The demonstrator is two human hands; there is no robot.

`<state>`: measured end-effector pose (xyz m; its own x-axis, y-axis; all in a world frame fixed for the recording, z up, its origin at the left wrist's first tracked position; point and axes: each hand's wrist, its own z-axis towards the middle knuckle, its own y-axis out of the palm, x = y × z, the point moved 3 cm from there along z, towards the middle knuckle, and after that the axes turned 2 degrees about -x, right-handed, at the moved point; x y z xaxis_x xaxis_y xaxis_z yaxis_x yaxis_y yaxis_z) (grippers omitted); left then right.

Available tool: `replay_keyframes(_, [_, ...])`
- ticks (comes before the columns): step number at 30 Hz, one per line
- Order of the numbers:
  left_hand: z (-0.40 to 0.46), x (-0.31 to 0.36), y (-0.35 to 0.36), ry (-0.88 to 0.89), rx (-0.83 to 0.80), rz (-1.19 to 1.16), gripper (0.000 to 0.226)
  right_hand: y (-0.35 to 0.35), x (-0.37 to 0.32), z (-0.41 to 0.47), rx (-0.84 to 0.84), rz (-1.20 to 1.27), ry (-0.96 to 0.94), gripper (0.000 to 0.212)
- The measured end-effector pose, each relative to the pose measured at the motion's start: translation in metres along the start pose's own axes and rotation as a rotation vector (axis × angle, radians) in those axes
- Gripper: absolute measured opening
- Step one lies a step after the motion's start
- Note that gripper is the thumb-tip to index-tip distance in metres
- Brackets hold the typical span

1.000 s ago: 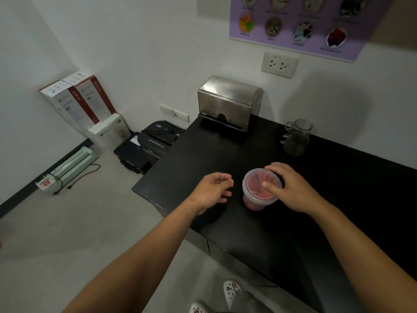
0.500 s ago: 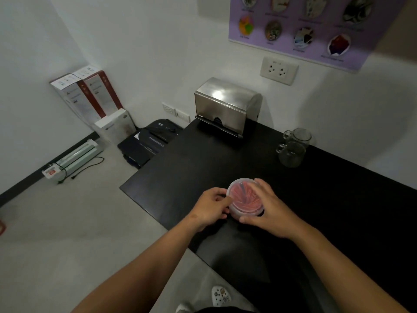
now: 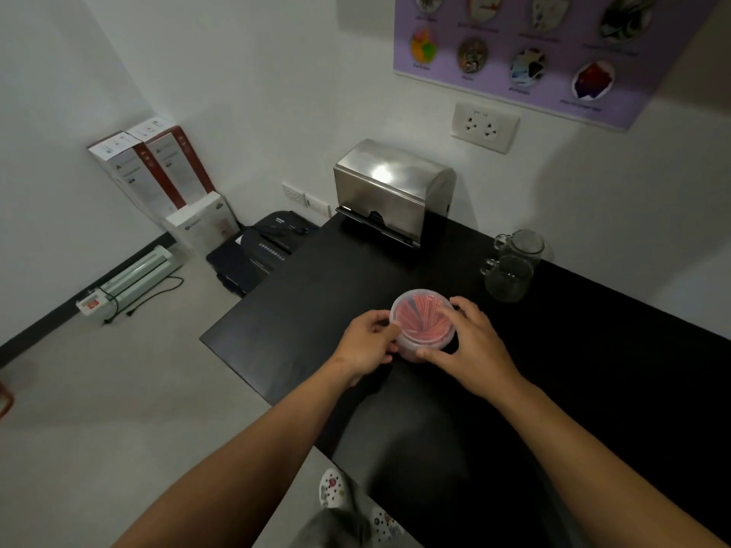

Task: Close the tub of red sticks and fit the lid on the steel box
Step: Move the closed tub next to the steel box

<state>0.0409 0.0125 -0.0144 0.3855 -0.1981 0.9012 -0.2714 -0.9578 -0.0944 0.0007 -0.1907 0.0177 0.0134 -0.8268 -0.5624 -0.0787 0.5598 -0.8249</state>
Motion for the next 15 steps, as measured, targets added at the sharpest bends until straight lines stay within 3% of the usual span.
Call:
replay_keyframes(7, [0.043, 0.037, 0.009, 0.073, 0.005, 0.091, 0.036, -0.020, 0.003, 0.038, 0.089, -0.135, 0.010, 0.081])
replay_keyframes(15, [0.105, 0.073, 0.026, 0.147, 0.054, 0.108, 0.040, -0.046, 0.026, 0.098, 0.073, -0.229, 0.082, 0.076])
